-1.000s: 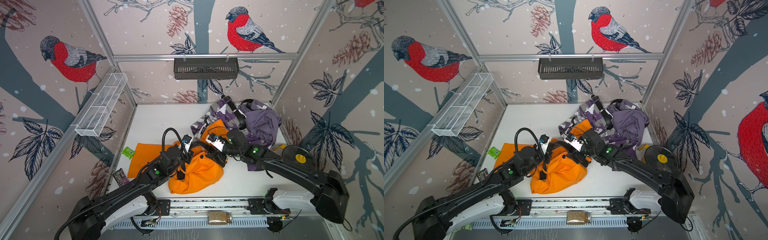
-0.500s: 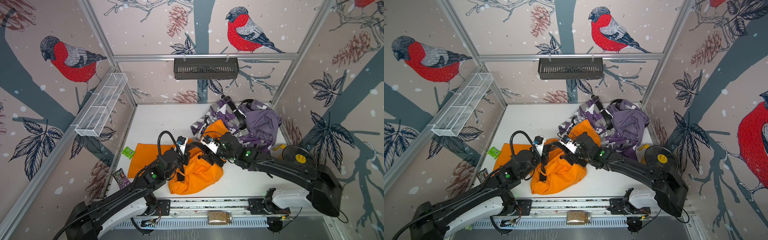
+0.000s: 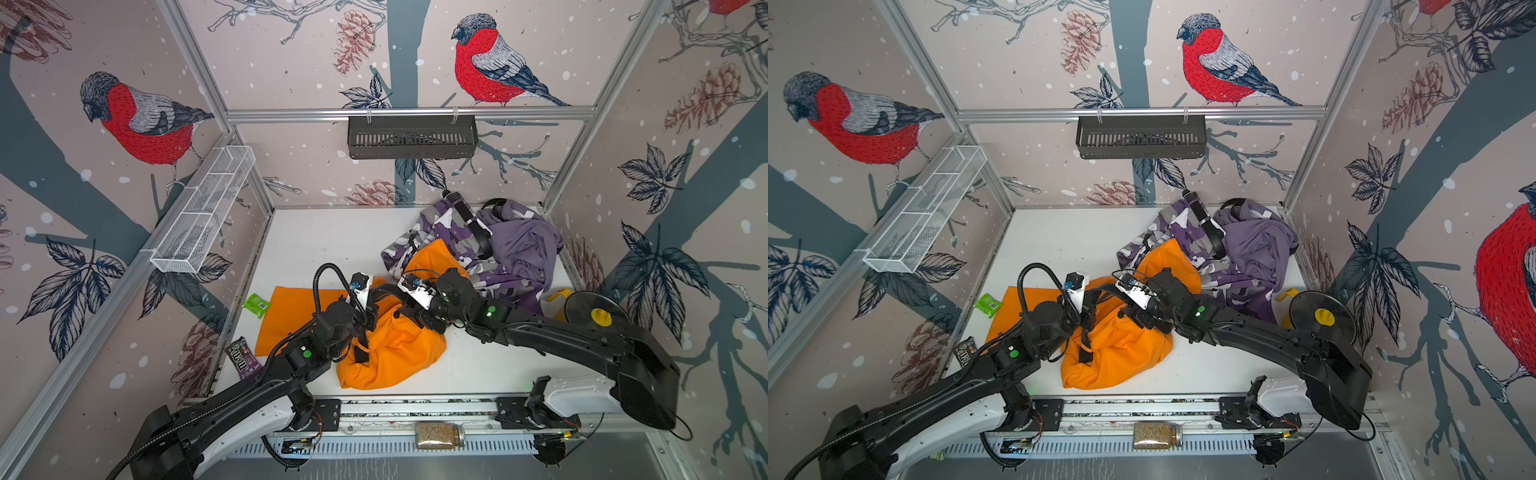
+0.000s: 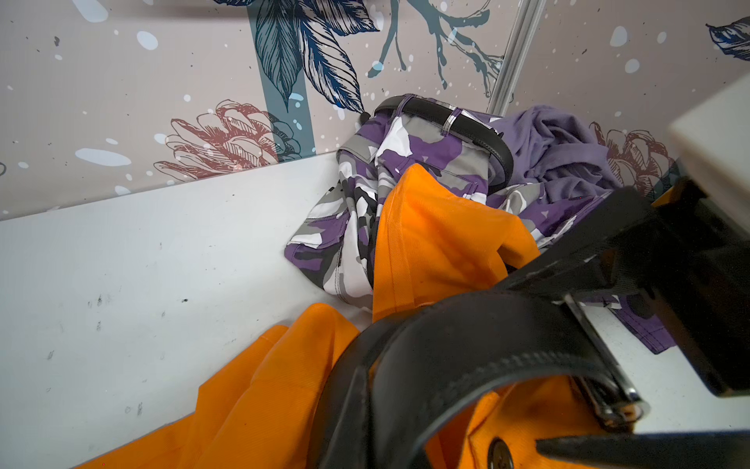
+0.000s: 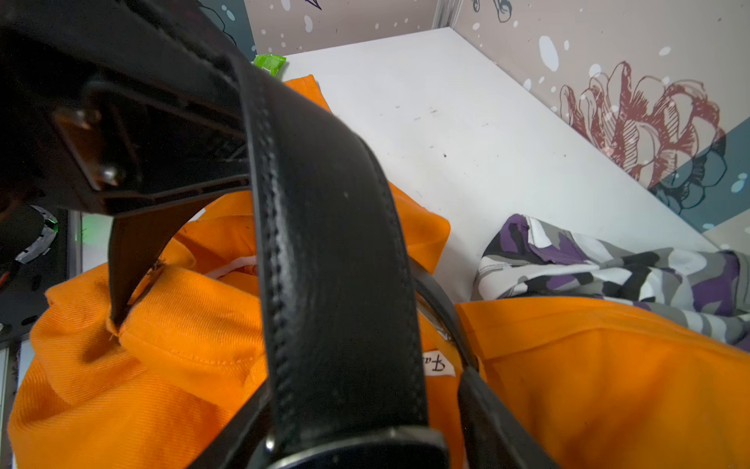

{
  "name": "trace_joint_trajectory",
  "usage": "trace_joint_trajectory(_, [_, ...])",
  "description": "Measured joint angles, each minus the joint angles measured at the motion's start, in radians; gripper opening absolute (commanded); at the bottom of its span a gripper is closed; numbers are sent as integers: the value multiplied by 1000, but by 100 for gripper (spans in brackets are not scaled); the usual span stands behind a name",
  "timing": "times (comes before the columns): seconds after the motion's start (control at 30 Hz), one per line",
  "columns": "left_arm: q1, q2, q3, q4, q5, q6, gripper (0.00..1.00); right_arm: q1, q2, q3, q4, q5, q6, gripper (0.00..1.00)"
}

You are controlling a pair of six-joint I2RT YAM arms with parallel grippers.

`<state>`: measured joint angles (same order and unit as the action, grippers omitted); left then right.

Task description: Remove the belt from the trousers

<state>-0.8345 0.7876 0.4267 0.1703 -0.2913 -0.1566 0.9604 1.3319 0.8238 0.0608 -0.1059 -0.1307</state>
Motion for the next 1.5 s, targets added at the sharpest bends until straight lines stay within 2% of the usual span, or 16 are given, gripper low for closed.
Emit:
trace_joint_trajectory(0.1, [0,0,0,0,0,0,0,0,1,0,15,0,-3,62])
trace_joint_trajectory(0.2, [-1,-1,-2,0,-1,-1,0,0,8,1,26,0,-7,55])
trace_joint_trajectory(0.57, [-8,-19,-13,-5,-24,-19,0,-13,1,3,18,-45,-11,13])
trace_joint_trajectory(0.7, [-9,-31,-25,-5,-32,-35,0,-29,-11,10,-4,-79,-11,1])
trace_joint_trajectory(0.9, [-14,-84,-59,-21,-48,-106,0,-87,-37,13,-14,-200,-11,0])
trace_joint_trajectory(1.2, [-19,-185,-77,-51,-51,-102,0,-151,0,92,-124,-358,-49,0])
trace_joint_trajectory(1.37, [-19,-181,-67,-58,-22,-76,0,-175,-19,101,-167,-413,-56,0])
trace_joint_trajectory(1.5, [-19,-97,-66,-3,-5,-60,0,-169,-13,121,-229,-393,-55,0])
